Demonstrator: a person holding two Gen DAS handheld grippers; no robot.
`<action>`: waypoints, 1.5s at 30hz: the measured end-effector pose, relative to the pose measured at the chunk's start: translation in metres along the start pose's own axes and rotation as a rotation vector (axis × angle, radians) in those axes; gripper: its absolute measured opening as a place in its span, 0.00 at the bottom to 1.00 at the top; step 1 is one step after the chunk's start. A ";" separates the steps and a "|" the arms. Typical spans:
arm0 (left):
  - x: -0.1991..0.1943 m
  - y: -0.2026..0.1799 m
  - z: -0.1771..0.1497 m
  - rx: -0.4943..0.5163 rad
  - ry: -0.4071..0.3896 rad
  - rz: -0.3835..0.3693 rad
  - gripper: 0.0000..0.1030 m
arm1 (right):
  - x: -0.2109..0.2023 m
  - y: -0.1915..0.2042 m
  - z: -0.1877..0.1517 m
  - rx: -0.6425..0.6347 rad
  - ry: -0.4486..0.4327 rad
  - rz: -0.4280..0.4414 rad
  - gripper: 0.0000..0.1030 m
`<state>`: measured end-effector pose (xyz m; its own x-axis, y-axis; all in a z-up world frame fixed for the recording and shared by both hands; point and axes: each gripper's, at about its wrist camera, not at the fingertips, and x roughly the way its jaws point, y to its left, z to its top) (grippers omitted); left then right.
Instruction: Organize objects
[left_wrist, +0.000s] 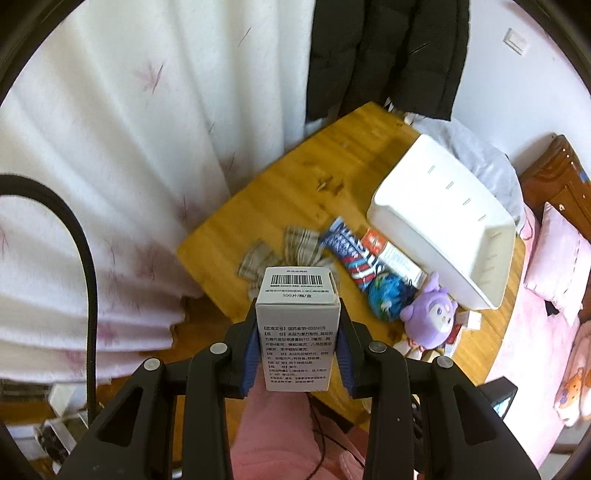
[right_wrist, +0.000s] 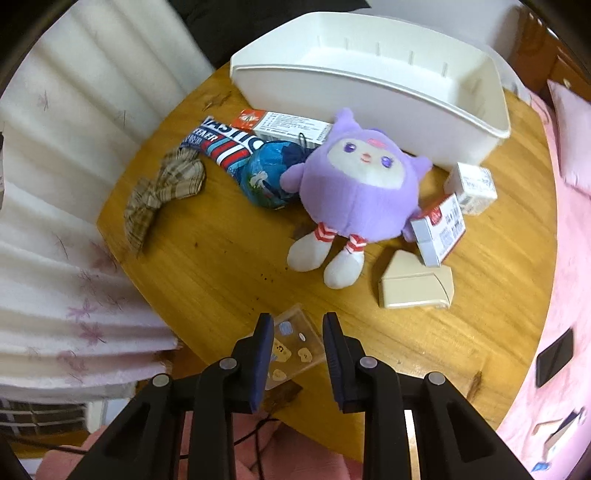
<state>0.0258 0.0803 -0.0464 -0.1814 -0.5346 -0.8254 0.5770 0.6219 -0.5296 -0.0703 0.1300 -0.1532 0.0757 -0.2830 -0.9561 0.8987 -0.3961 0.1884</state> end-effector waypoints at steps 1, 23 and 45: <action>-0.002 -0.001 0.003 0.004 -0.013 0.008 0.37 | 0.010 0.003 0.005 0.011 -0.001 0.006 0.27; 0.007 -0.029 0.026 0.078 -0.109 -0.033 0.37 | 0.009 0.011 -0.005 -0.035 -0.007 0.147 0.79; 0.056 -0.025 0.067 0.036 0.000 0.018 0.37 | 0.078 0.036 0.012 -0.057 0.244 -0.059 0.74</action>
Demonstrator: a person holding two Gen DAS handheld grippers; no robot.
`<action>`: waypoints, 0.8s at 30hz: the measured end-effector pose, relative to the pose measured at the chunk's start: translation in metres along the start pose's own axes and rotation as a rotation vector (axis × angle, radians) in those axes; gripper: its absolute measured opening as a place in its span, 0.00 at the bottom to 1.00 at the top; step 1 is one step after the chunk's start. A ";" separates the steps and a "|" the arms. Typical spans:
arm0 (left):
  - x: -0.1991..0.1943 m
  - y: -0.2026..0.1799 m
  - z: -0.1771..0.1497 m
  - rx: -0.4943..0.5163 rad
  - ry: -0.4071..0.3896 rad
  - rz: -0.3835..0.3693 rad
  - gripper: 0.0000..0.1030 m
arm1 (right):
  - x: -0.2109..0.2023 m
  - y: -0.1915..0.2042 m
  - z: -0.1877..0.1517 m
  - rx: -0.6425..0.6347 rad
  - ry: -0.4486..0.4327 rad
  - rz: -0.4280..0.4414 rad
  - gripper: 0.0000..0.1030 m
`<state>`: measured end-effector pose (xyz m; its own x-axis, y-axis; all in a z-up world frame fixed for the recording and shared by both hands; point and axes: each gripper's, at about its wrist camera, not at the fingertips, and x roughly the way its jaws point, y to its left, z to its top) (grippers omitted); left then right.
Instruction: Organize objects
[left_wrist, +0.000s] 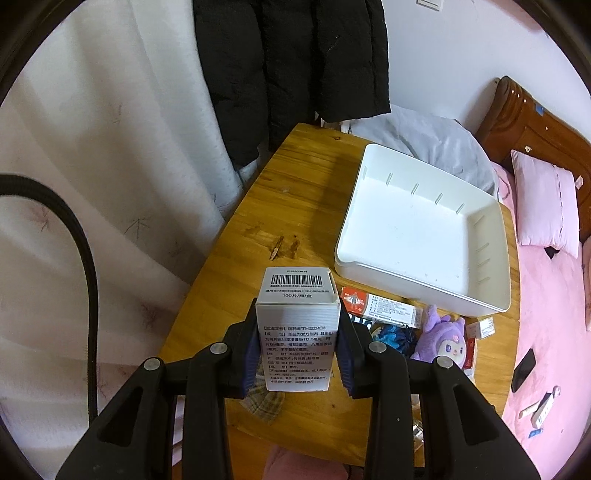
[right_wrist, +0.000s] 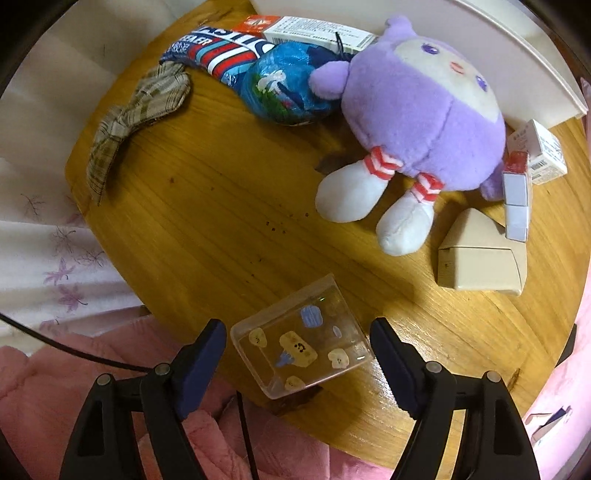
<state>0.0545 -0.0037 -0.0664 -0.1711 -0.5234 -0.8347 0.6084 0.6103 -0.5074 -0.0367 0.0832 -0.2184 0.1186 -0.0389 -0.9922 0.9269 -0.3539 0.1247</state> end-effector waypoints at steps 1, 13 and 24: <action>0.002 0.000 0.001 -0.001 0.006 0.000 0.37 | 0.001 0.001 0.001 -0.005 0.004 -0.001 0.72; 0.019 -0.021 0.038 0.073 0.024 -0.028 0.37 | -0.018 0.015 0.022 -0.113 -0.040 0.049 0.71; 0.039 -0.052 0.078 0.226 -0.017 -0.079 0.37 | -0.075 0.013 0.048 -0.155 -0.272 0.164 0.71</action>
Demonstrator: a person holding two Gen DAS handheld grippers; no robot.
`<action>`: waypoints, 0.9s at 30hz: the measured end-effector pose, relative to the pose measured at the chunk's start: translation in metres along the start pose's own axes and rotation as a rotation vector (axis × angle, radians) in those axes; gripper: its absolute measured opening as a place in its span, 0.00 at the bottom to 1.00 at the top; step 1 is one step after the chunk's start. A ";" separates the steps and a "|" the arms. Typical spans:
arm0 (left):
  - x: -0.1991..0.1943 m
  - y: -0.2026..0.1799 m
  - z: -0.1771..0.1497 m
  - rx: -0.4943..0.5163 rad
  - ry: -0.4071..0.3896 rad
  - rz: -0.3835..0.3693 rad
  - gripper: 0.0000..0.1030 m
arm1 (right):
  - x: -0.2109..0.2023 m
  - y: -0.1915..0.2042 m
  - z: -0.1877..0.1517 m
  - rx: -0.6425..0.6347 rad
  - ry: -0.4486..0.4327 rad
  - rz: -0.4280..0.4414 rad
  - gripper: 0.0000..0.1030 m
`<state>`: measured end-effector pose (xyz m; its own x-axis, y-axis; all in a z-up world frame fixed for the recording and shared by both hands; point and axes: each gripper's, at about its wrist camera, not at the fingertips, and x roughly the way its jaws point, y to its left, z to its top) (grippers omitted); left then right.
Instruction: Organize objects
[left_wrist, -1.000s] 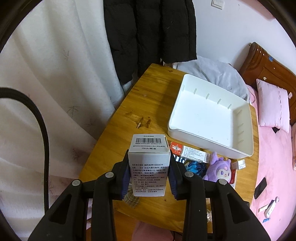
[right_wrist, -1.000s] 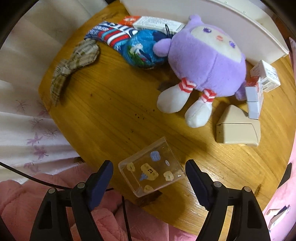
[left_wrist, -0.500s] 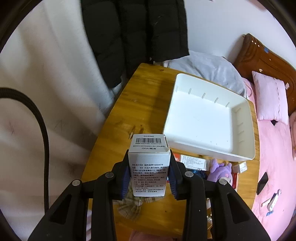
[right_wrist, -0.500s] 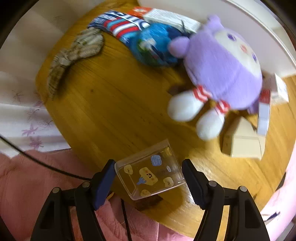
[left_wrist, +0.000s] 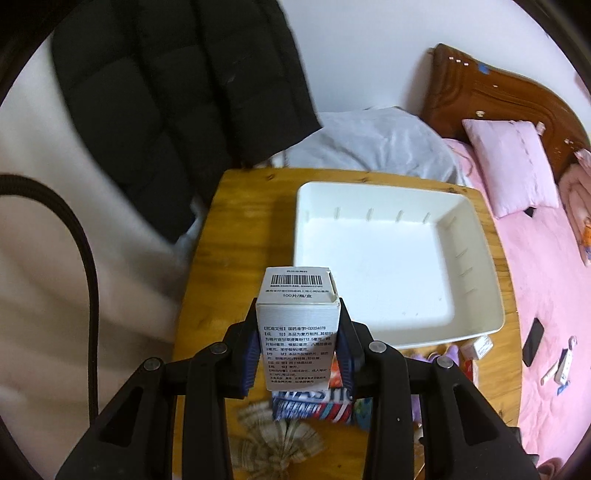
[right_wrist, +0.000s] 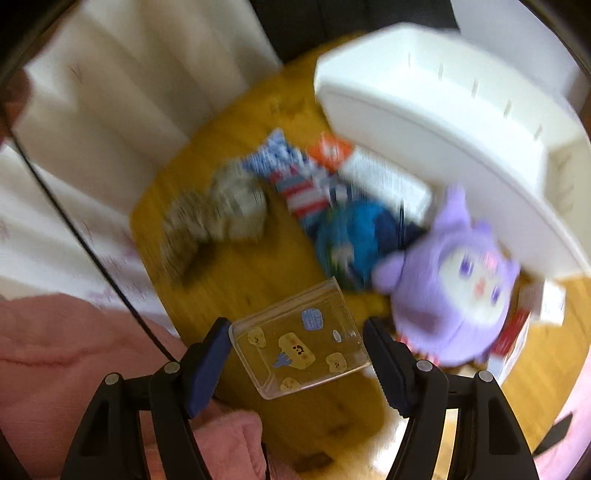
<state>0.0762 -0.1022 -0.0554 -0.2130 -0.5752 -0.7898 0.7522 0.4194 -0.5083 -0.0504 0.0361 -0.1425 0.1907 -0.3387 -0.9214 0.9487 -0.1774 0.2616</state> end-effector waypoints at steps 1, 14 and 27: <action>0.002 -0.002 0.003 0.005 -0.002 -0.009 0.37 | -0.006 0.001 0.004 -0.001 -0.034 0.007 0.71; 0.019 -0.016 0.030 0.041 -0.050 -0.159 0.37 | -0.046 -0.036 0.055 0.145 -0.411 0.018 0.56; 0.063 -0.027 0.048 0.065 0.058 -0.176 0.37 | -0.029 -0.082 0.073 0.320 -0.470 -0.023 0.45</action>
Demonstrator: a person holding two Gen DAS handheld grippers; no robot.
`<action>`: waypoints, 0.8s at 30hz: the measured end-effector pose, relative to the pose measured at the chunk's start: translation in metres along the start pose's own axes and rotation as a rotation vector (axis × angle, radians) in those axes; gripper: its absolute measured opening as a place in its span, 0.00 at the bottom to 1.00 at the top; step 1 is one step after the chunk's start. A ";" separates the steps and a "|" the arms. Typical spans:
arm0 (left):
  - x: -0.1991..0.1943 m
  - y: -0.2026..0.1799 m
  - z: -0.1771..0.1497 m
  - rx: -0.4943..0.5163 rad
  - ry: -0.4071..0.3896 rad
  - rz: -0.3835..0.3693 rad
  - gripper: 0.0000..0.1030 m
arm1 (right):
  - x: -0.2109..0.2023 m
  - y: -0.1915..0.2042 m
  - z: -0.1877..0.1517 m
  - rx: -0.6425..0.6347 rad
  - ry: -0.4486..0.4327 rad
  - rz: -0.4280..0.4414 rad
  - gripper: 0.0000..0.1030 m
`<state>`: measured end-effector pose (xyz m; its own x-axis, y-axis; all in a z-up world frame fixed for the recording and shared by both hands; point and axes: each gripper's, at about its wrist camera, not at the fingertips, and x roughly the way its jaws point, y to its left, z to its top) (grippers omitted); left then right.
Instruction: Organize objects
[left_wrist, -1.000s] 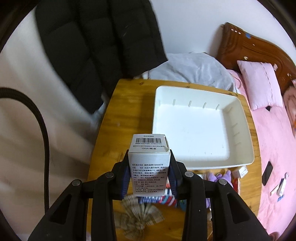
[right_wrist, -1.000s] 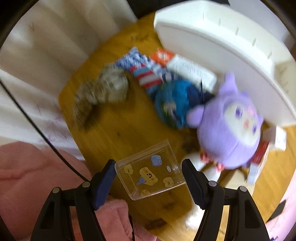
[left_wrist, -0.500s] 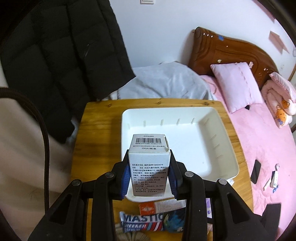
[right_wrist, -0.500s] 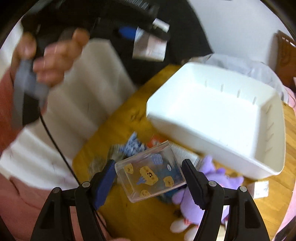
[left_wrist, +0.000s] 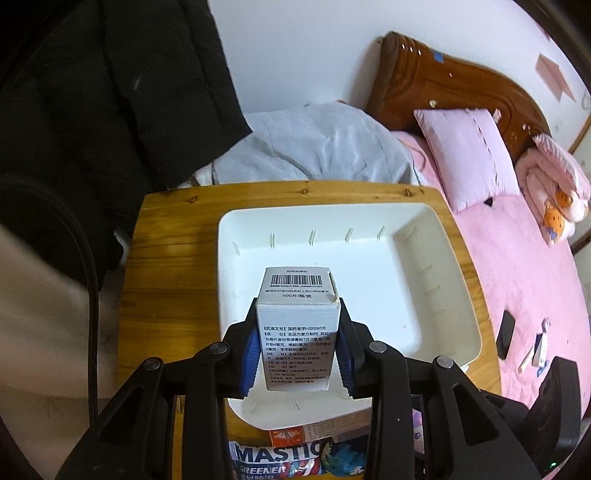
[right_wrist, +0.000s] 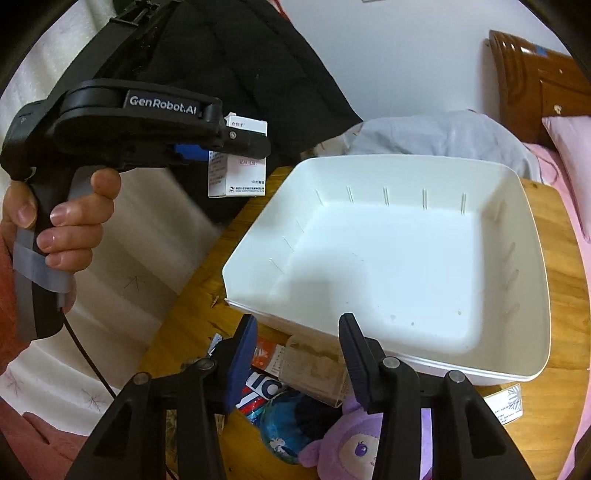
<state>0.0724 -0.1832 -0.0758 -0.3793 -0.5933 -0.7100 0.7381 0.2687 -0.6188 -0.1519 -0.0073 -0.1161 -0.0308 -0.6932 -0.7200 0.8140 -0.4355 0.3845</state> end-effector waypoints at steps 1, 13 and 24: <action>0.002 -0.001 0.000 0.006 0.006 0.002 0.37 | -0.011 -0.007 0.001 0.011 -0.003 -0.003 0.45; 0.021 -0.012 0.005 0.060 0.086 -0.029 0.53 | -0.026 -0.025 -0.004 0.122 -0.010 -0.089 0.45; 0.019 -0.008 -0.012 0.016 0.147 -0.003 0.56 | -0.042 -0.031 -0.018 0.203 -0.001 -0.164 0.47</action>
<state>0.0524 -0.1879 -0.0883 -0.4580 -0.4764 -0.7505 0.7454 0.2541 -0.6163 -0.1660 0.0458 -0.1081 -0.1534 -0.6046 -0.7816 0.6652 -0.6481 0.3708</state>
